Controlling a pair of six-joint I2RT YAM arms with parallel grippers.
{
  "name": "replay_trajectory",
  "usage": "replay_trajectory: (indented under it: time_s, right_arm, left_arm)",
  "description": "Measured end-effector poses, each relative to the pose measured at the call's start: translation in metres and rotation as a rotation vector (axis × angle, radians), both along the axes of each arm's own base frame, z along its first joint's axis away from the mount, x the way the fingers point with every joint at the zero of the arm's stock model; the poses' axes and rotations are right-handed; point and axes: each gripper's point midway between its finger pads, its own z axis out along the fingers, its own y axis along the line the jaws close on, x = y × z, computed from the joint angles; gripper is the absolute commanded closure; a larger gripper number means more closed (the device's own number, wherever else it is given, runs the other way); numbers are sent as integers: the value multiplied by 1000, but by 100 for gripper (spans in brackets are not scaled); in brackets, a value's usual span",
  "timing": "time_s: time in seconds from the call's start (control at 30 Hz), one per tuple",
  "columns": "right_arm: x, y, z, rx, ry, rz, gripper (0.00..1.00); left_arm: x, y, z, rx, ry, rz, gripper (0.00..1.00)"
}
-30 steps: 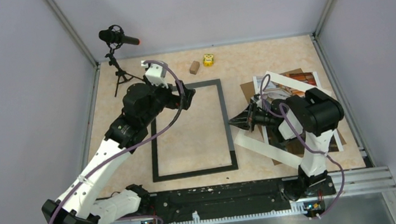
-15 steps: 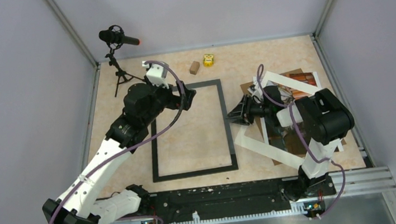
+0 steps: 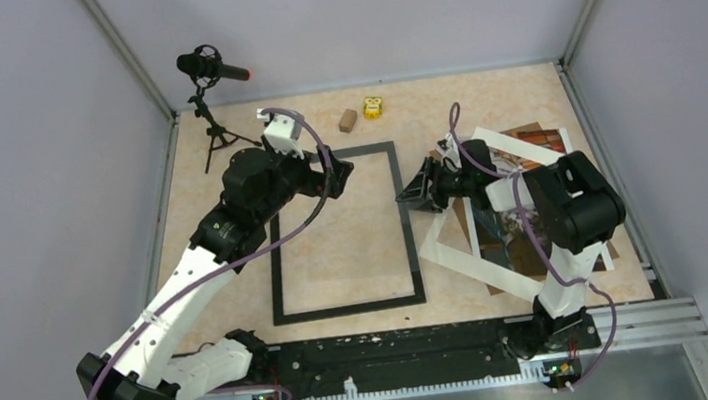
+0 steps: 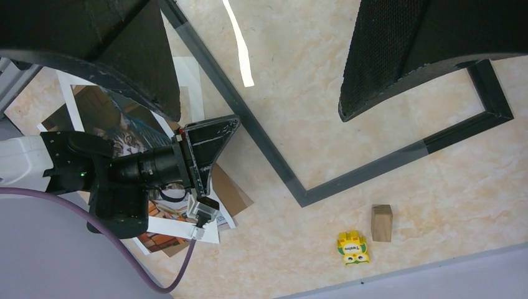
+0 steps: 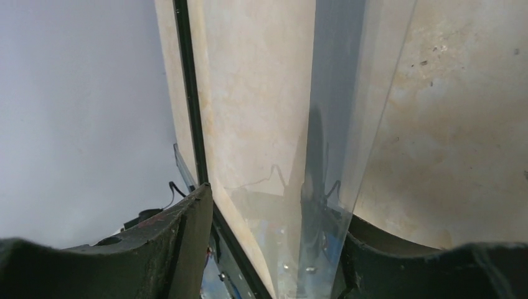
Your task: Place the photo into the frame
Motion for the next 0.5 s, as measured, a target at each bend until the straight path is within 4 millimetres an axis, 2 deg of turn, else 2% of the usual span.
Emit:
replay_trajectory:
  time_s: [0.17,0.37,0.5]
  right_arm:
    - [3,7,2,-12,-14,3,53]
    - [8,8,4,-6,-3,-22,86]
    - [8,7,3,-11,16,-35,100]
  left_arm:
    - [0,0,0,-4,2,-2,1]
    - [0,1,0,-2,2,6,1]
    - [1,1,0,-1,1,11,1]
